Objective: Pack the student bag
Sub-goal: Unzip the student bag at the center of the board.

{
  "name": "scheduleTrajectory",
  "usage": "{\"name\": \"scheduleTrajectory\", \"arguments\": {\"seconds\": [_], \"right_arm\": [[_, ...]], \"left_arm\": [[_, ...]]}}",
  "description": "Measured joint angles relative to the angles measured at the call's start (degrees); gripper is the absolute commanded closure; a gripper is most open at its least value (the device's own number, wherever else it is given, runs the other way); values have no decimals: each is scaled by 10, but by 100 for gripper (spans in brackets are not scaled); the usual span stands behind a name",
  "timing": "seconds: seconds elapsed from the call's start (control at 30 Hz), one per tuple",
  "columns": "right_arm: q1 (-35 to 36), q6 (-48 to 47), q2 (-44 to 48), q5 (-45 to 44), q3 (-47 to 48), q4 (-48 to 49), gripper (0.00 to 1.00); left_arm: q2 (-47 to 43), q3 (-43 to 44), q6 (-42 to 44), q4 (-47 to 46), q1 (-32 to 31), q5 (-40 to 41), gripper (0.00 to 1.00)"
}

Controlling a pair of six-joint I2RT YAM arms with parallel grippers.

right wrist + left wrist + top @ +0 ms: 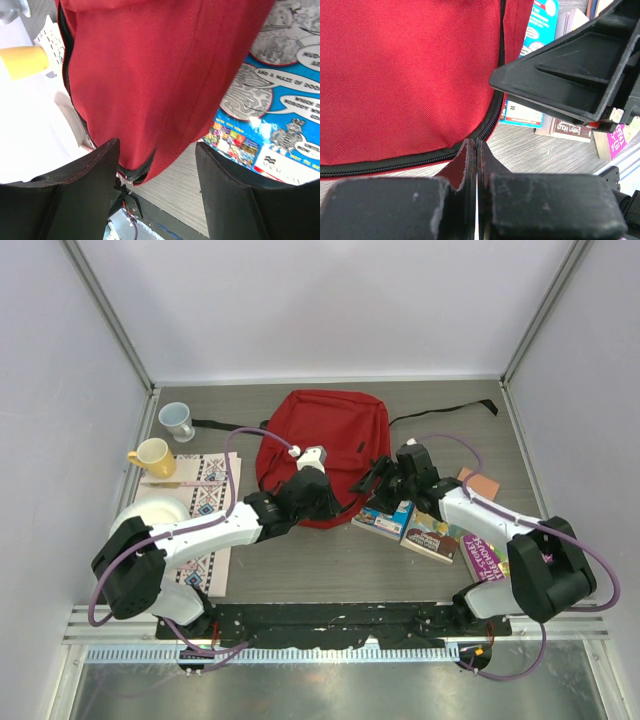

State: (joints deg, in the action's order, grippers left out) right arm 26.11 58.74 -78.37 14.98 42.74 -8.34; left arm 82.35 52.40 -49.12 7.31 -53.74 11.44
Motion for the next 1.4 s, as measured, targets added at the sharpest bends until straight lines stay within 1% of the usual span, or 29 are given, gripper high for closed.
{"name": "scheduleTrajectory", "arguments": {"seconds": [0.07, 0.13, 0.17, 0.2, 0.23, 0.3, 0.33, 0.43, 0.5, 0.67, 0.83, 0.87, 0.9, 0.93, 1.0, 1.03, 1.07, 1.13, 1.23, 1.4], "right_arm": [[0, 6, -10, 6, 0, 17, 34], [0, 12, -22, 11, 0, 32, 40], [0, 14, -27, 13, 0, 37, 49], [0, 15, -32, 15, 0, 40, 55], [0, 15, -36, 16, 0, 44, 67], [0, 16, -44, 16, 0, 47, 79], [0, 15, -47, 16, 1, 47, 87], [-9, 13, -50, 16, 5, 49, 97], [-18, 10, -50, 18, 12, 49, 99], [-65, -5, -50, 41, 31, 48, 99], [-105, -39, -54, 53, 49, 30, 99], [-107, -47, -55, 54, 52, 26, 99], [-108, -56, -57, 56, 55, 25, 96], [-109, -64, -60, 60, 57, 24, 78], [-109, -75, -64, 71, 61, 23, 60], [-109, -82, -66, 76, 62, 23, 44], [-110, -87, -67, 77, 62, 23, 38], [-117, -96, -66, 78, 62, 24, 33], [-122, -105, -53, 75, 60, 14, 32], [-123, -102, 30, 81, 32, -23, 31]], "left_arm": [[0, 0, 1, 0, 0, 0, 100], [0, 0, 1, 0, 0, -1, 100], [0, 0, 1, 0, 0, -1, 100], [-1, 0, 1, 0, 0, -1, 100], [-1, 0, 1, 0, 0, -1, 100], [-4, 0, 1, 1, 0, -1, 100], [-6, 0, 1, 2, 0, -1, 100], [-12, 0, 2, 5, 0, 0, 100], [-19, -1, 2, 8, 0, 4, 100], [-45, -15, 1, 21, 0, 41, 100], [-97, -59, 0, 69, 17, 89, 100], [-106, -67, 0, 78, 24, 93, 100], [-118, -79, 0, 87, 33, 96, 100], [-131, -92, 0, 93, 42, 97, 100], [-152, -108, 1, 97, 55, 96, 100], [-161, -111, 2, 99, 58, 96, 100], [-167, -113, 2, 101, 58, 95, 100], [-169, -113, 3, 100, 58, 85, 100], [-158, -113, 1, 87, 58, 66, 100], [-118, -111, 0, 60, 58, 34, 100]]}}
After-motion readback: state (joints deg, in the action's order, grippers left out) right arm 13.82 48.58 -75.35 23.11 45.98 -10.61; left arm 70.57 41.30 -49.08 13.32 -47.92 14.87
